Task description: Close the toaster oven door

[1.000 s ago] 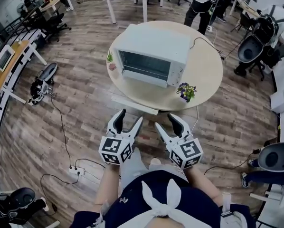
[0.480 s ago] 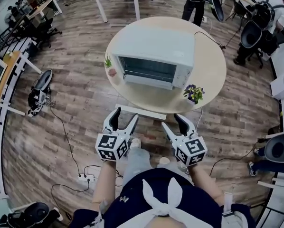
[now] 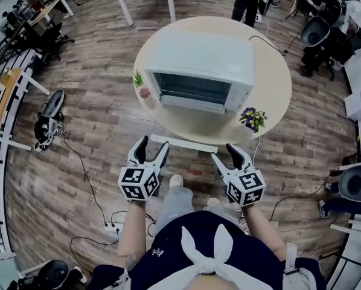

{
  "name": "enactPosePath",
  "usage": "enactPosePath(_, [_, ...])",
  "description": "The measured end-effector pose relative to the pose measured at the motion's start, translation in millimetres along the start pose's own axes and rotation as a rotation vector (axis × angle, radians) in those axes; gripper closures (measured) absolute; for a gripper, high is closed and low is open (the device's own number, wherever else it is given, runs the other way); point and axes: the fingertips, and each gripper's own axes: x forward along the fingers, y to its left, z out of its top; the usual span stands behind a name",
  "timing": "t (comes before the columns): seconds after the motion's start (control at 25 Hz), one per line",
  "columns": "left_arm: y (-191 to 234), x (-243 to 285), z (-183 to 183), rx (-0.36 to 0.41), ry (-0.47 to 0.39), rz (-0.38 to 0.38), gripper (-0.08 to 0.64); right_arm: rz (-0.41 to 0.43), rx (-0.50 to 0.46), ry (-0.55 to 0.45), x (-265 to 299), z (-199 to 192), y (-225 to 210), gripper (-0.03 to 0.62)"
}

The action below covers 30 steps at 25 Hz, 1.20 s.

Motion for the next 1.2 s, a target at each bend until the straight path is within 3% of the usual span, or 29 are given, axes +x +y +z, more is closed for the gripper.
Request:
enactPosePath(0.8, [65, 51, -70, -0.017, 0.255, -0.052, 0.259, -0.163, 0.137, 0.136, 37, -71, -35, 0.357])
enactPosePath(1.2, [88, 82, -97, -0.004, 0.374, -0.118, 0.259, -0.213, 0.278, 0.176, 56, -106, -48, 0.359])
